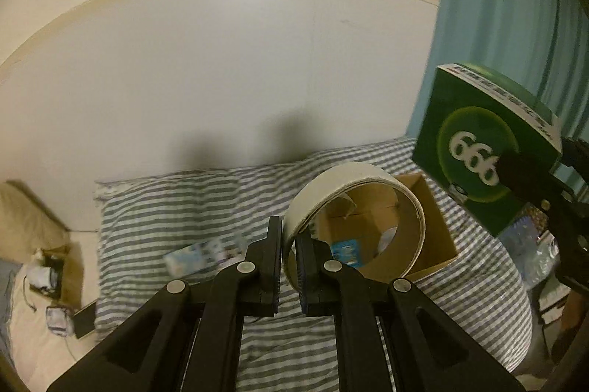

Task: Organize objects
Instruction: 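Carry the medicine box and tape roll into the cardboard box and release both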

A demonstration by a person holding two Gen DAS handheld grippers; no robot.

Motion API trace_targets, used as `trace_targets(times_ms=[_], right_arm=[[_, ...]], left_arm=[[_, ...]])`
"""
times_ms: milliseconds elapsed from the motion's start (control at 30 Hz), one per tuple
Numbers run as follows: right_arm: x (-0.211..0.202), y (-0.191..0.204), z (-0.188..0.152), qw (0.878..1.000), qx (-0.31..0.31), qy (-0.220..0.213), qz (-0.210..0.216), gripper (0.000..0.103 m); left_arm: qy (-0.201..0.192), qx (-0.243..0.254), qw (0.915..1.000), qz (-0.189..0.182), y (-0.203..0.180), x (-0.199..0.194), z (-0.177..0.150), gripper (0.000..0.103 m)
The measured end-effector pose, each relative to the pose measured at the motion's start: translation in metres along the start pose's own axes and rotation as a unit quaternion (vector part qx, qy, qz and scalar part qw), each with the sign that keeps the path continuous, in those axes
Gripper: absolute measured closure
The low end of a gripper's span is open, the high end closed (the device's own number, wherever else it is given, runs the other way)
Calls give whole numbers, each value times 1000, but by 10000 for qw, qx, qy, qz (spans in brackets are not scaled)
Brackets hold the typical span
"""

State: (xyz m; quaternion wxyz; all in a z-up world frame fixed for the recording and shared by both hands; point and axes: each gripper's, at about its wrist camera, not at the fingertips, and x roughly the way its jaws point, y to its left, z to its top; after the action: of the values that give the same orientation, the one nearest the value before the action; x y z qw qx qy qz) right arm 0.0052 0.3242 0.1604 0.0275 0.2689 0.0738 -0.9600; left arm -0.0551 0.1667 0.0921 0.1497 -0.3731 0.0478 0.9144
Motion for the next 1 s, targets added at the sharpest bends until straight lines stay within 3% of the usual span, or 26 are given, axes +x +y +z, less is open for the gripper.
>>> trace_targets(times_ms=[133, 367, 667, 1000], right_arm=[[23, -31, -3, 9997, 132, 165, -108, 25], [79, -77, -37, 9968, 397, 674, -151, 25], [128, -125, -83, 9890, 562, 1277, -496, 25], [146, -131, -108, 9861, 657, 1435, -525, 25]], left_arm=[[161, 141, 9997, -95, -26, 33, 4, 96], [477, 280, 9983, -204, -66, 95, -9, 96], [850, 309, 9957, -197, -89, 148, -29, 96], [1007, 314, 9944, -114, -96, 176, -25, 95]])
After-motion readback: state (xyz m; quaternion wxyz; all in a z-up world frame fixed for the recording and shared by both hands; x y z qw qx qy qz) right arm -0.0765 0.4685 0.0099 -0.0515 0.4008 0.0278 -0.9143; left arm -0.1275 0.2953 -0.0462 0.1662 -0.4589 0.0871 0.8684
